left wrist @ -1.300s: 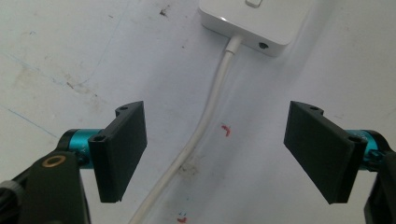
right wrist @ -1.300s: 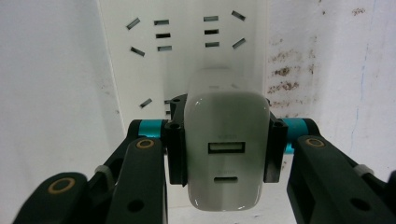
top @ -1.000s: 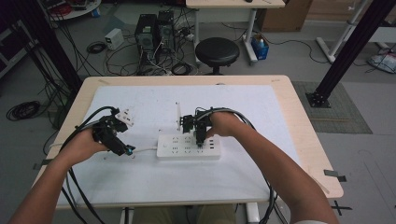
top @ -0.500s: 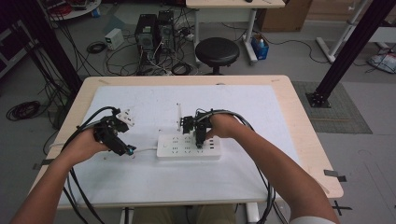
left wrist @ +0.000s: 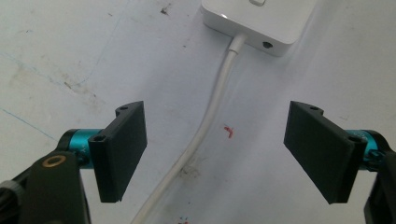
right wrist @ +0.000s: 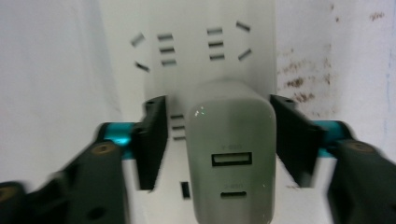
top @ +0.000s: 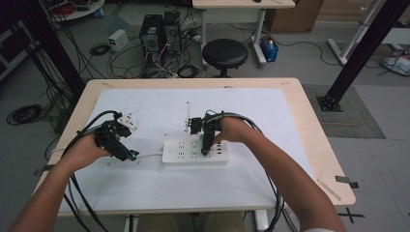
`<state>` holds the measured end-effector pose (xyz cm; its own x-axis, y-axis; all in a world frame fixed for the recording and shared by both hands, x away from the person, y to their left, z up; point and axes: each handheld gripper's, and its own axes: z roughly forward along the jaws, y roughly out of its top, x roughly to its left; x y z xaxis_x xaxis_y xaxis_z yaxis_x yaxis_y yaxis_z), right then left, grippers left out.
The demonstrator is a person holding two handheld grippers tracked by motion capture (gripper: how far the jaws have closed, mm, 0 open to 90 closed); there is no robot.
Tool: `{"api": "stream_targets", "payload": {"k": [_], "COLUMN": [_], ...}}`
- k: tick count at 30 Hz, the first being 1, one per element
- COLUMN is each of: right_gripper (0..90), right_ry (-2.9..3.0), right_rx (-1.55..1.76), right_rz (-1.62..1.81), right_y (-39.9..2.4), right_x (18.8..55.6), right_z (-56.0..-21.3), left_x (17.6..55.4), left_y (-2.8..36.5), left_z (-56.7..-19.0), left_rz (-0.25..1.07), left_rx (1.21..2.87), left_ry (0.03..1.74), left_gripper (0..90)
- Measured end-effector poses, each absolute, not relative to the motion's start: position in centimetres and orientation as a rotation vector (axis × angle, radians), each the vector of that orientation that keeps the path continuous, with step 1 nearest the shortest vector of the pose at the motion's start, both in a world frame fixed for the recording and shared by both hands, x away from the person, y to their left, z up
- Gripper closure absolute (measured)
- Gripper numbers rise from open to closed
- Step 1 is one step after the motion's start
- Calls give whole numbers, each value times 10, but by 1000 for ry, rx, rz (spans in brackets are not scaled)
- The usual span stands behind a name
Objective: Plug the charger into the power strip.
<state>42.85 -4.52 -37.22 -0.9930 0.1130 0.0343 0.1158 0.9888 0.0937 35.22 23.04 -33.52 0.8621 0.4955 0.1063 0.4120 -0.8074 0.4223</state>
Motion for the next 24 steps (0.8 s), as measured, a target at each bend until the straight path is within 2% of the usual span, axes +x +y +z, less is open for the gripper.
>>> {"api": "stream_targets", "payload": {"k": [1, 2, 5, 6, 10, 20, 21, 24], "right_gripper": [313, 210, 162, 95, 95, 94, 12, 6], "right_ry": [-3104, -3079, -3070, -3081, -3094, -3145, -3195, -3210], "right_rx": [-179, -205, -332, -371, -366, -511, -566, -608], "right_rz": [-149, -196, -260, -282, -369, -311, -331, -335], "right_y": [-45, -47, -52, -54, -62, -82, -85, -87], "right_x": [428, 431, 434, 434, 430, 435, 435, 435], "right_z": [-372, -368, -361, -359, -347, -335, -329, -326], "left_x": [352, 352, 352, 352, 352, 352, 352, 352], "left_y": [230, 230, 230, 230, 231, 229, 229, 230], "left_z": [-335, -335, -335, -336, -337, -337, -337, -336], "left_rz": [298, 297, 299, 298, 297, 298, 298, 304], "left_rx": [2646, 2632, 2637, 2641, 2635, 2630, 2624, 2631], "left_ry": [673, 681, 667, 661, 669, 665, 670, 663], "left_gripper": [213, 213, 213, 213, 213, 213, 213, 213]}}
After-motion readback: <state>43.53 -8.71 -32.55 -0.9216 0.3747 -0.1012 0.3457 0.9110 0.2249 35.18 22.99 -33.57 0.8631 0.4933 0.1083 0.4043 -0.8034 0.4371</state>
